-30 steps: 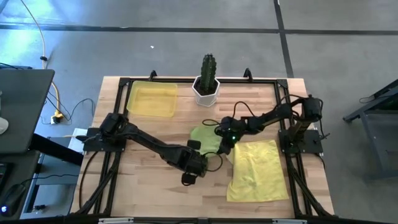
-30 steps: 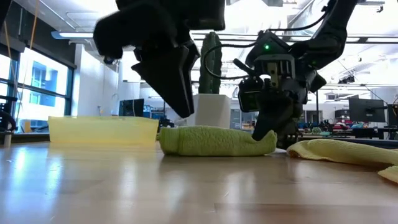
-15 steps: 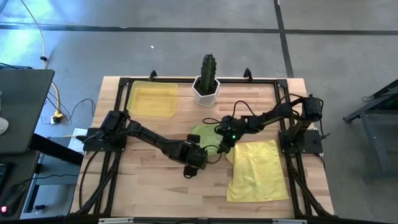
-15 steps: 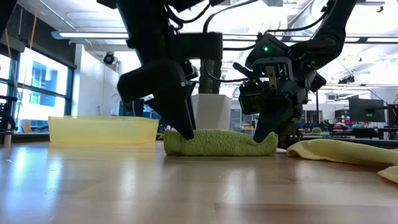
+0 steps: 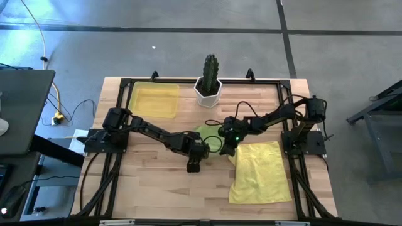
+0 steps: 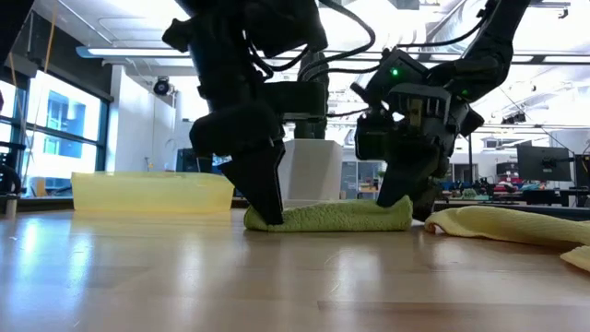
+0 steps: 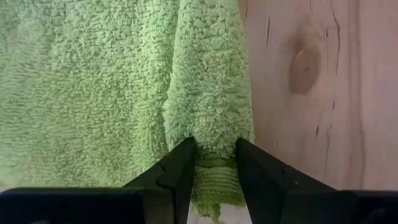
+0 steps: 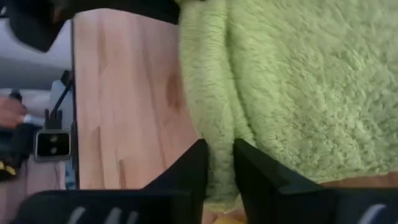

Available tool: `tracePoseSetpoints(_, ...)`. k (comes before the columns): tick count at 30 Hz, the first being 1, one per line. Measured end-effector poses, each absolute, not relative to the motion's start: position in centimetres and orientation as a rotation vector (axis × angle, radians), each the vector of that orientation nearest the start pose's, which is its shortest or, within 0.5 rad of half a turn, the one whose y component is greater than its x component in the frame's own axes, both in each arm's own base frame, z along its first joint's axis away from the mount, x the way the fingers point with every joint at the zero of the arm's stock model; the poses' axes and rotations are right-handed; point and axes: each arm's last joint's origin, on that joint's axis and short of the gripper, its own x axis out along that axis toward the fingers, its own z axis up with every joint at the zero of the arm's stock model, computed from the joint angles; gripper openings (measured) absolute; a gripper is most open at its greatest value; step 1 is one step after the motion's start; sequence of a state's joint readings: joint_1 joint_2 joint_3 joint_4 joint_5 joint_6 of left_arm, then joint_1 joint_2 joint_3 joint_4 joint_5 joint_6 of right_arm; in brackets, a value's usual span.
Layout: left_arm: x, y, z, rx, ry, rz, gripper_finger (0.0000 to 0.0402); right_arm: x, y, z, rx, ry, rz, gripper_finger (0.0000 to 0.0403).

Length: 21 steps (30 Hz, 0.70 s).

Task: Roll microfiber towels into tight, uniform cylinder then place into a basket
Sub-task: Roll the green microfiber towel

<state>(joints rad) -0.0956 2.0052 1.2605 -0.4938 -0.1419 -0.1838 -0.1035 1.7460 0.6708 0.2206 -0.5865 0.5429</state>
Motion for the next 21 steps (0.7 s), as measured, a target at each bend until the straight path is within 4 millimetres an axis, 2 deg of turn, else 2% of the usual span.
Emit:
tracePoseSetpoints(5,38.2,-3.5,12.9,-0.134,1.232,0.114,0.011,29.3,-1.9,12.8,0.694,0.842,0.348,0.011)
tracePoseSetpoints(9,38.1,-3.7,12.9,-0.197,1.238,0.122,0.011,29.1,-1.2,14.8,0.46,0.724,0.459,0.0117)
tracePoseSetpoints(12,38.2,-3.7,12.8,-0.211,1.238,0.129,0.011,29.0,0.5,15.8,0.272,0.66,0.539,0.0117)
tracePoseSetpoints(15,38.2,-3.4,12.8,-0.22,1.239,0.13,0.011,29.0,2.9,15.8,0.035,0.624,0.565,0.0118)
tracePoseSetpoints(18,38.2,-3.3,12.8,-0.223,1.239,0.136,0.011,29.0,5.1,15.1,-0.182,0.638,0.476,0.0118)
tracePoseSetpoints(21,38.2,-3.3,12.7,-0.231,1.24,0.133,0.011,29.0,6.4,15.0,-0.25,0.636,0.369,0.012)
